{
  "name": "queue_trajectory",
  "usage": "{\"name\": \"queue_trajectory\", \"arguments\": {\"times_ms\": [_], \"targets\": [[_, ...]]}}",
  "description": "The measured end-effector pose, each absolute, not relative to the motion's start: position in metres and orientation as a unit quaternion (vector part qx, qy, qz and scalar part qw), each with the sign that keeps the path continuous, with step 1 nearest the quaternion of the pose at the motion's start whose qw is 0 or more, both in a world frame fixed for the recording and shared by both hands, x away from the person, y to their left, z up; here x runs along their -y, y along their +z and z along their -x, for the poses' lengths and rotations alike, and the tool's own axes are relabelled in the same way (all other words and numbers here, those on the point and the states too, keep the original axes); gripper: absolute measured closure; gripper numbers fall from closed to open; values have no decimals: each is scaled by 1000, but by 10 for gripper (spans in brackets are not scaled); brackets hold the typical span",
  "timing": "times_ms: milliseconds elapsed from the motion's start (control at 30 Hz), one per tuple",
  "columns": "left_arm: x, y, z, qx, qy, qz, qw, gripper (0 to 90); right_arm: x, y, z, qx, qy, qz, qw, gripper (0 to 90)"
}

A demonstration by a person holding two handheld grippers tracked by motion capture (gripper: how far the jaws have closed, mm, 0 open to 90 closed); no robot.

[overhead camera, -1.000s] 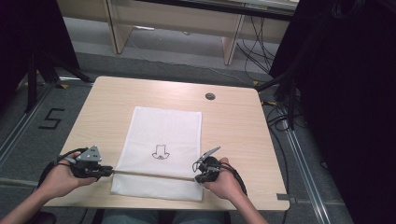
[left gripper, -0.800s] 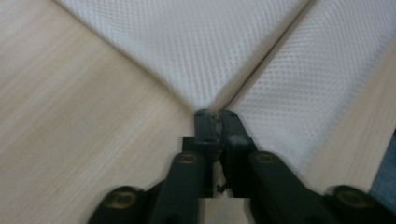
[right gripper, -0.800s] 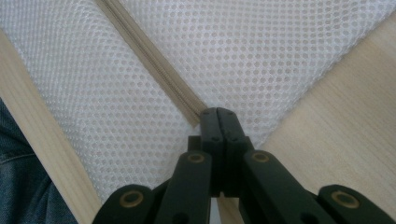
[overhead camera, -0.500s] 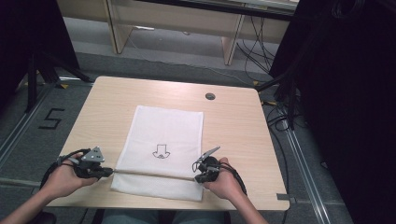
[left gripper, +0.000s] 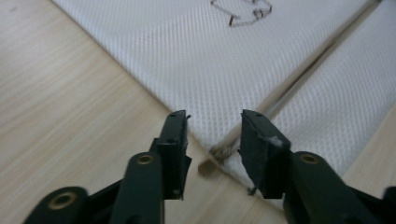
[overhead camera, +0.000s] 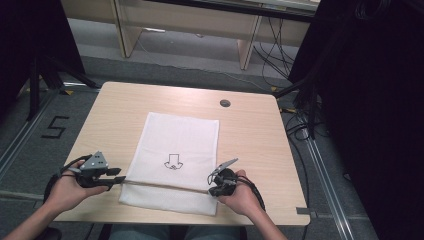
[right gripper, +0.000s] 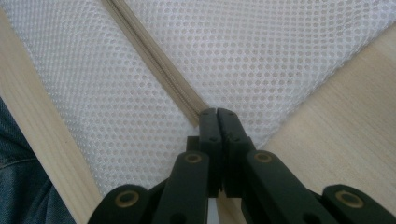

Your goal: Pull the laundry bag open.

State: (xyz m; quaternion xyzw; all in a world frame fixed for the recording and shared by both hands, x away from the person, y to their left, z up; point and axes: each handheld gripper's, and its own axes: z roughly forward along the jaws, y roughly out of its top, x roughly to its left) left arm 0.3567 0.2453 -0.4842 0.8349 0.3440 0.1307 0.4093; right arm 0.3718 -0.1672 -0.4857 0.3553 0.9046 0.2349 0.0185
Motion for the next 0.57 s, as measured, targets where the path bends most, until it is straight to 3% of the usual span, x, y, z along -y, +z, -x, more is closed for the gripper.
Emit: {"name": "queue_trajectory", "arguments": {"times_ms": [267, 567], "targets": [[-234, -482, -362, -344, 135, -815, 447, 407, 166, -482, -367, -906, 244, -345, 31, 761], [-238, -483, -366, -360, 130, -806, 452, 387, 175, -470, -367, -888, 286, -353, 74, 711]]}}
